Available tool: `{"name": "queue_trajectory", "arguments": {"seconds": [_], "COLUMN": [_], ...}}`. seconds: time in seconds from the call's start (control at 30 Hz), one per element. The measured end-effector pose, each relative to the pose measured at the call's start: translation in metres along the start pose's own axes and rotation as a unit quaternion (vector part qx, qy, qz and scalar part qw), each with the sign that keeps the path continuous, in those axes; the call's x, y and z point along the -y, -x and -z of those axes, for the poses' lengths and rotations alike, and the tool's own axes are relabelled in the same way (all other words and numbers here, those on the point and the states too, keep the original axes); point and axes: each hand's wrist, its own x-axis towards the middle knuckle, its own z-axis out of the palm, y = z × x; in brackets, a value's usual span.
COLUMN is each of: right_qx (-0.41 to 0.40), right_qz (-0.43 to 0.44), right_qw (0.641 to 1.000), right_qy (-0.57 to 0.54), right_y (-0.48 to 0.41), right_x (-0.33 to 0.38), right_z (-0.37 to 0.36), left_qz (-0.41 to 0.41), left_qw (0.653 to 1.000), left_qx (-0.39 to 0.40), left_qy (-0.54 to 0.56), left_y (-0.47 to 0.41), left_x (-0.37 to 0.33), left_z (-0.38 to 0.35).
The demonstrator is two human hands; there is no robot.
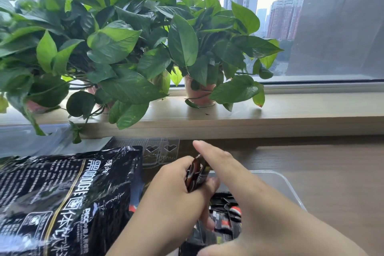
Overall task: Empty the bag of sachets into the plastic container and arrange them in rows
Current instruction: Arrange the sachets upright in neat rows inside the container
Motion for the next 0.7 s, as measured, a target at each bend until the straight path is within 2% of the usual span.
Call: {"name": "queue_trajectory", "arguments": {"seconds": [0.03, 0.1, 0.17, 0.27, 0.53, 0.7], "right_qx": [0.010, -0.043, -0.096, -0.081, -0.110, -0.082], "right_qz": [-0.001, -0.025, 0.009, 0.018, 0.016, -0.001], "right_qw": [1.000, 0.999, 0.994, 0.995, 0.994, 0.995], "right_qy": [-0.015, 0.022, 0.056, 0.061, -0.008, -0.061], "right_y": [-0.003, 0.004, 0.003, -0.002, -0.001, -0.002], "right_x": [-0.006, -0.003, -0.002, 0.001, 0.015, 0.014], "right_z": [0.000, -0.002, -0.006, -0.005, 0.006, 0.011], "left_qz": [0.004, 0.010, 0.026, 0.035, 0.058, 0.069], "left_qw": [1.000, 0.999, 0.996, 0.992, 0.982, 0.976], "left_qx": [-0.006, -0.030, -0.042, -0.023, -0.001, 0.026], "left_qy": [0.014, 0.041, 0.070, 0.116, 0.179, 0.206], "left_y": [0.001, 0.002, 0.002, 0.004, 0.007, 0.008], "left_x": [-0.001, -0.004, -0.007, -0.007, -0.010, -0.013], "left_z": [0.000, -0.002, -0.003, -0.004, -0.009, -0.007]}}
